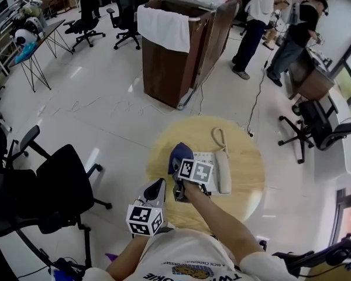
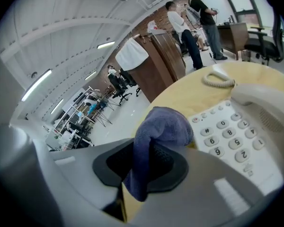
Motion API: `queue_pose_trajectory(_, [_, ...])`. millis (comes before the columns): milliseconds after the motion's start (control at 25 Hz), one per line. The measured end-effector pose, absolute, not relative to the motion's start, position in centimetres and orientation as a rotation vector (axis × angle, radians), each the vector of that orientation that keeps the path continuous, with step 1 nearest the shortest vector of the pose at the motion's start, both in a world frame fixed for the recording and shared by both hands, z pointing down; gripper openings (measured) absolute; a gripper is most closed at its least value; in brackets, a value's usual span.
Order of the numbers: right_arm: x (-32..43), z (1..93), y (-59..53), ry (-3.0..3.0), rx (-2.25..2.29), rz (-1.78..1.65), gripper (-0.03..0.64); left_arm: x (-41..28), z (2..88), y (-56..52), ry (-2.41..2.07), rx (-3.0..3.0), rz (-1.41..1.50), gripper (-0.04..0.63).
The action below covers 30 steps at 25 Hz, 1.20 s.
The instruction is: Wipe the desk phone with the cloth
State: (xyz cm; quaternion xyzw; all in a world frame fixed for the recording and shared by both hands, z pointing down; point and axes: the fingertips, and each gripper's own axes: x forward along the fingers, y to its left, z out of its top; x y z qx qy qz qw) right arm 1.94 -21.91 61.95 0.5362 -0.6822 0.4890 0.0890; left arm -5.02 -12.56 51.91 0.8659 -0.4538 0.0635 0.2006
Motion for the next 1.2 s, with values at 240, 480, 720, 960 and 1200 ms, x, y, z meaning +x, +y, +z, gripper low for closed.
queue_pose_trajectory(240, [1.7, 64.2, -22.4, -1.96, 1.611, 1.501, 0.066, -5.8, 52.1, -13.2, -1.282, 2.414, 0.186, -0.009])
queue_pose_trajectory(480, [1.1, 64.1, -21.5, -1.981, 1.608, 1.475, 0.066, -6.0, 52.3, -14.0, -1.289, 2.414, 0.19, -0.009])
queue_pose_trajectory(720, [1.0, 64.4, -19.4, -1.985, 1.584, 1.474, 0.066, -4.8, 52.4, -13.5, -1.255, 2.429, 0.195, -0.009])
queue_pose_trajectory(960, [0.3, 64.2, -16.9, -2.04, 1.507, 1.396, 0.067, -4.6, 52.7, -12.5, -1.255, 2.429, 0.198, -0.009])
queue_pose_trajectory(1200, [-0.8, 64.1, -13.4, -2.101, 1.383, 1.322, 0.067, -4.3, 53.2, -11.2, -1.249, 2.42, 0.2, -0.009])
